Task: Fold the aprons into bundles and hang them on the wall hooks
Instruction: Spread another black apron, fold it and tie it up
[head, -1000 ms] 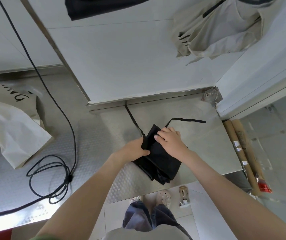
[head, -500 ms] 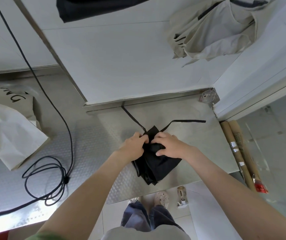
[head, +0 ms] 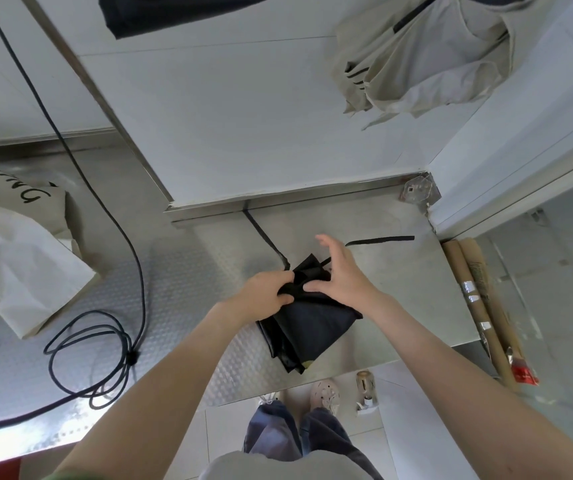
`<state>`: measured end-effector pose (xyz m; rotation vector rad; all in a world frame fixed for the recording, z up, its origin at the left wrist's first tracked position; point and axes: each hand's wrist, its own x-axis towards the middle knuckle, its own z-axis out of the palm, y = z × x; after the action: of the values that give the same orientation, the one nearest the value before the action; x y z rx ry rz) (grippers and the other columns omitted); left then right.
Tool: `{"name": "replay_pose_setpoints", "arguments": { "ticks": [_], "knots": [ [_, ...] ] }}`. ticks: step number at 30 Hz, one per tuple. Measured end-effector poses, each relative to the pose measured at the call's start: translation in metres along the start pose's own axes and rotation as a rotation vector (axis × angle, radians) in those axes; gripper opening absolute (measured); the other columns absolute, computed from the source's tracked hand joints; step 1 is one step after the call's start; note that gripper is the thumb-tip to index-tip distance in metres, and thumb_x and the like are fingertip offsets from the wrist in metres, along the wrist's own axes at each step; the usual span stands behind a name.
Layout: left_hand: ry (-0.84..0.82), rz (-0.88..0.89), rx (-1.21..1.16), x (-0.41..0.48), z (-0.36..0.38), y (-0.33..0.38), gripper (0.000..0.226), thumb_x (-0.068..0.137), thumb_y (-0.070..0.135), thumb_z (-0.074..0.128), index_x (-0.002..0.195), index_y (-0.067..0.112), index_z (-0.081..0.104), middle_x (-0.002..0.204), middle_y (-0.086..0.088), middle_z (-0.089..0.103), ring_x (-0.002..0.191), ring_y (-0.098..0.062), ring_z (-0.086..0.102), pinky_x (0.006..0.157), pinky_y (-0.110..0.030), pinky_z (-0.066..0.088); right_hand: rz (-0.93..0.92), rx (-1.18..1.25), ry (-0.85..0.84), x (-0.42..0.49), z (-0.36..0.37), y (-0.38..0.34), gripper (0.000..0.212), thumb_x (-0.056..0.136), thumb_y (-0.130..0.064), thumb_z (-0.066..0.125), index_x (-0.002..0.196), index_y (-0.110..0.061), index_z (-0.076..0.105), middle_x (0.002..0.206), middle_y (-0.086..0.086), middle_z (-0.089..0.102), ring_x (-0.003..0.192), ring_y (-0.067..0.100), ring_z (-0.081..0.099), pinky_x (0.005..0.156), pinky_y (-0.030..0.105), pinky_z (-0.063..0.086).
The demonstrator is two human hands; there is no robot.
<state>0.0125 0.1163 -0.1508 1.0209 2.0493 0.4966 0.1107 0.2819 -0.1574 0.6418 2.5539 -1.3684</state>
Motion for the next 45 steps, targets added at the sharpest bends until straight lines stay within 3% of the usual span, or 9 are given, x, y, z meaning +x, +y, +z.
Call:
{"name": "replay_pose_setpoints", "arguments": {
  "ticks": [4, 8, 15, 21, 27, 30, 33, 40, 45],
  "knots": [
    [-0.003, -0.143, 0.011, 0.0, -0.003, -0.002, 0.033, 0.089, 0.014, 0.061, 0.105, 0.015, 0.032, 0.085, -0.003, 0.05, 0.071, -0.016, 0.048, 0.059, -0.027, 0.038, 0.142, -0.104, -0.148, 0.004, -0.01, 0.013, 0.068, 0.084, -0.028, 0.071, 0.141, -0.019, 0.037, 0.133, -0.006, 0.039, 0.113, 0.005, 0.042, 0.095, 0.02, 0.032],
    [0.019, -0.243, 0.083, 0.011, 0.006, 0.006, 0.07, 0.078, 0.036, 0.075, 0.125, 0.016, 0.027, 0.102, -0.006, 0.055, 0.089, -0.026, 0.06, 0.076, -0.04, 0.053, 0.178, -0.175, -0.143, 0.006, -0.002, 0.018, 0.039, 0.087, -0.022, 0.068, 0.12, -0.011, 0.053, 0.105, -0.001, 0.046, 0.093, 0.013, 0.048, 0.081, 0.021, 0.033],
    [0.019, -0.216, 0.059, 0.025, 0.012, 0.003, 0.034, 0.091, 0.033, 0.061, 0.115, 0.01, 0.054, 0.115, -0.008, 0.06, 0.106, -0.027, 0.055, 0.089, -0.039, 0.047, 0.055, -0.238, -0.093, -0.001, -0.007, 0.032, 0.025, 0.099, -0.024, 0.049, 0.107, -0.005, 0.064, 0.089, -0.002, 0.043, 0.092, 0.015, 0.044, 0.074, 0.023, 0.028],
    [0.097, -0.16, 0.088, 0.025, -0.009, -0.003, 0.031, 0.095, 0.031, 0.054, 0.121, 0.014, 0.053, 0.114, -0.007, 0.057, 0.108, -0.026, 0.053, 0.092, -0.039, 0.045, 0.029, -0.362, -0.188, -0.019, -0.03, 0.048, 0.022, 0.097, -0.016, 0.051, 0.091, -0.011, 0.071, 0.076, -0.01, 0.032, 0.091, 0.017, 0.037, 0.077, 0.024, 0.026],
    [0.181, -0.159, 0.298, 0.036, -0.009, 0.007, 0.029, 0.094, 0.038, 0.054, 0.109, 0.013, 0.054, 0.108, -0.006, 0.057, 0.103, -0.025, 0.054, 0.086, -0.034, 0.041, 0.109, -0.572, -0.145, -0.037, -0.044, 0.028, 0.04, 0.098, -0.028, 0.045, 0.059, -0.036, 0.041, 0.099, -0.013, 0.053, 0.111, 0.009, 0.032, 0.094, 0.03, 0.017],
    [0.197, -0.173, 0.23, 0.042, 0.002, 0.014, 0.038, 0.093, 0.043, 0.054, 0.118, 0.015, 0.052, 0.115, -0.003, 0.056, 0.11, -0.024, 0.052, 0.094, -0.035, 0.036, 0.053, -0.312, -0.083, -0.045, -0.045, 0.006, 0.032, 0.094, -0.028, 0.053, 0.065, -0.015, 0.053, 0.079, 0.001, 0.057, 0.087, 0.017, 0.051, 0.081, 0.031, 0.033],
    [0.266, -0.119, -0.049, 0.044, 0.013, 0.02, 0.032, 0.098, 0.031, 0.05, 0.126, 0.018, 0.053, 0.125, 0.001, 0.057, 0.119, -0.02, 0.051, 0.105, -0.037, 0.033, 0.012, -0.251, -0.185, -0.051, -0.028, -0.021, 0.023, 0.097, -0.031, 0.05, 0.078, -0.019, 0.052, 0.071, -0.004, 0.054, 0.065, 0.01, 0.05, 0.062, 0.026, 0.038],
    [0.53, -0.167, -0.592, 0.019, -0.003, 0.017, 0.027, 0.102, 0.012, 0.034, 0.126, 0.012, 0.047, 0.093, 0.002, 0.062, 0.075, -0.012, 0.058, 0.07, -0.023, 0.049, -0.142, -0.707, -0.164, -0.037, 0.039, -0.031, 0.036, 0.104, -0.034, 0.027, 0.125, -0.01, 0.045, 0.114, 0.007, 0.056, 0.1, 0.026, 0.055, 0.075, 0.038, 0.047],
    [0.477, -0.36, -0.331, -0.015, -0.016, -0.032, 0.028, 0.102, 0.012, 0.032, 0.127, 0.005, 0.042, 0.092, -0.008, 0.064, 0.086, -0.025, 0.059, 0.071, -0.031, 0.041, -0.178, -0.708, -0.246, -0.032, 0.065, -0.027, 0.073, 0.086, -0.062, 0.052, 0.137, -0.013, 0.033, 0.125, 0.008, 0.048, 0.111, 0.027, 0.05, 0.086, 0.04, 0.048]
  ]
}}
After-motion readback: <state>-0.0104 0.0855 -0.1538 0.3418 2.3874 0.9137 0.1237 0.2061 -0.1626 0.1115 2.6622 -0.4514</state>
